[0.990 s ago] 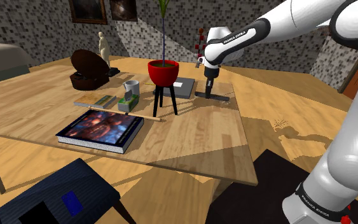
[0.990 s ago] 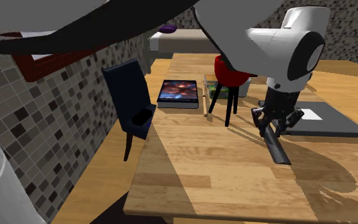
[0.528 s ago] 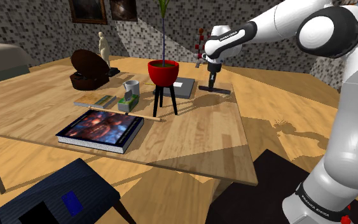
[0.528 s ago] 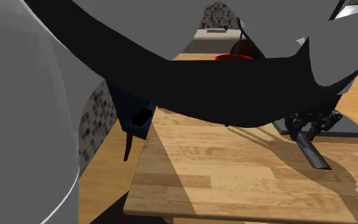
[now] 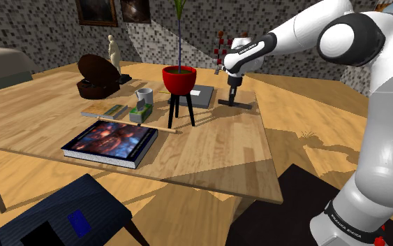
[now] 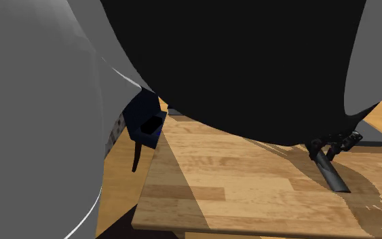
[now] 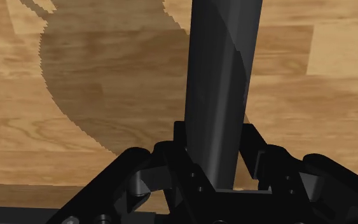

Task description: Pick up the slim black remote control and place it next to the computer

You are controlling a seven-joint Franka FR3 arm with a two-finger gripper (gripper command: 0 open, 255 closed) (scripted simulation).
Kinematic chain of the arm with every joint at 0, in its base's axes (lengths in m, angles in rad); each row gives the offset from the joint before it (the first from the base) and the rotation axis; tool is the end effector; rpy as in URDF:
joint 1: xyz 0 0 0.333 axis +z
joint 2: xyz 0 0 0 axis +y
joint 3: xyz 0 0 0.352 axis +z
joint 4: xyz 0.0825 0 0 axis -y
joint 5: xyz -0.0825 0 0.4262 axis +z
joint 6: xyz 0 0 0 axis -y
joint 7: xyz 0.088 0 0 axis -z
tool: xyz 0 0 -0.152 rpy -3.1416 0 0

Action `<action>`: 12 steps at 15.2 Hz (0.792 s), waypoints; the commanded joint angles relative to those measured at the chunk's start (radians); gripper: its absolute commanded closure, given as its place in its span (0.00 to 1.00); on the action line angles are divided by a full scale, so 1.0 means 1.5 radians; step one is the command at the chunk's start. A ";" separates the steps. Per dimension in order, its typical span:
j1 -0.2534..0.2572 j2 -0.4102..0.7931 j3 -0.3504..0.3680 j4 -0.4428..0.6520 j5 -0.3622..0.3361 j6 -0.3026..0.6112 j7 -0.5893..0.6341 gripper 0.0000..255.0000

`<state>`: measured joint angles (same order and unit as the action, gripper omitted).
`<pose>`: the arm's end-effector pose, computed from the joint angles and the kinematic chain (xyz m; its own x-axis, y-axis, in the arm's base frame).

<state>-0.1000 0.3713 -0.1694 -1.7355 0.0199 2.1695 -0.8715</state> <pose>0.6875 -0.1793 0.3415 0.8223 0.5689 0.0100 0.5665 -0.8202 0.0804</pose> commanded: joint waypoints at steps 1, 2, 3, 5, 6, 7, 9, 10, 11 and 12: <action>-0.001 0.006 0.000 -0.008 0.001 0.014 -0.001 1.00; -0.001 0.010 0.001 -0.011 0.002 0.022 -0.001 1.00; -0.001 0.014 0.001 -0.015 0.003 0.029 -0.001 1.00; -0.002 0.023 0.002 -0.021 0.004 0.044 -0.002 1.00; -0.002 0.027 0.002 -0.024 0.005 0.051 -0.002 1.00; -0.002 0.031 0.003 -0.027 0.006 0.059 -0.002 1.00; -0.003 0.036 0.003 -0.030 0.006 0.066 -0.003 1.00; -0.003 0.036 0.003 -0.030 0.006 0.066 -0.003 1.00; -0.003 0.036 0.003 -0.030 0.006 0.066 -0.003 1.00; -0.003 0.036 0.003 -0.030 0.006 0.066 -0.003 1.00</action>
<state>-0.1042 0.4242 -0.1650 -1.7805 0.0294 2.2673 -0.8754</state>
